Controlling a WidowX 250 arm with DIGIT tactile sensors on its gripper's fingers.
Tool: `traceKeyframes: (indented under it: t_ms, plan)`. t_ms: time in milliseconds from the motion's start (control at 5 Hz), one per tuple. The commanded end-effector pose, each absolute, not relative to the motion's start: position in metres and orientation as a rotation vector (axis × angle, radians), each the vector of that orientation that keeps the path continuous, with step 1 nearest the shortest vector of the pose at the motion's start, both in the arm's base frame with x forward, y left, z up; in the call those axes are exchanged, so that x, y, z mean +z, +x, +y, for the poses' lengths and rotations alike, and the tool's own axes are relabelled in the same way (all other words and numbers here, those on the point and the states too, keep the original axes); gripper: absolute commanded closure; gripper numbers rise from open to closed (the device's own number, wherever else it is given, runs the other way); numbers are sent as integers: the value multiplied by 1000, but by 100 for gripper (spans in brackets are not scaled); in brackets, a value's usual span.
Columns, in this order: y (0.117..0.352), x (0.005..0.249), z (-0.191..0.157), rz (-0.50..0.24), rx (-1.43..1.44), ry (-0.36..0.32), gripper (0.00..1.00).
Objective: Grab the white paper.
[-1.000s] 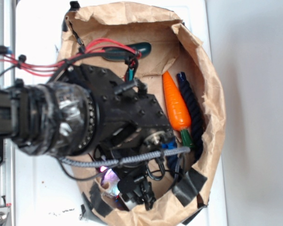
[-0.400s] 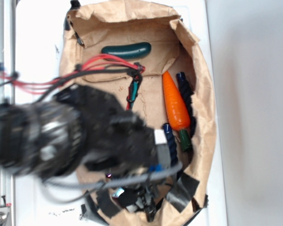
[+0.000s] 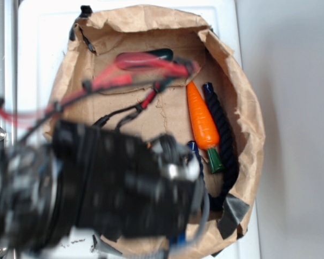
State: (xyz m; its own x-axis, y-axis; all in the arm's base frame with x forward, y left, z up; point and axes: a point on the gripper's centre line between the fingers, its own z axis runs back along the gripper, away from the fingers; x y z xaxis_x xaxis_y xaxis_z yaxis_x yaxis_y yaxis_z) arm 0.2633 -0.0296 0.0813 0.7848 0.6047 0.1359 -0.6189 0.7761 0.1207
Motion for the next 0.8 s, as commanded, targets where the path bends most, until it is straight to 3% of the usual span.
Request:
traceKeyframes:
  t_ms: [0,200,600]
  plan:
    - [271,151,7,-156,639,117,100]
    - [271,167,29,-166,601,32,100]
    - [256,195,48,-262,533,-38,100]
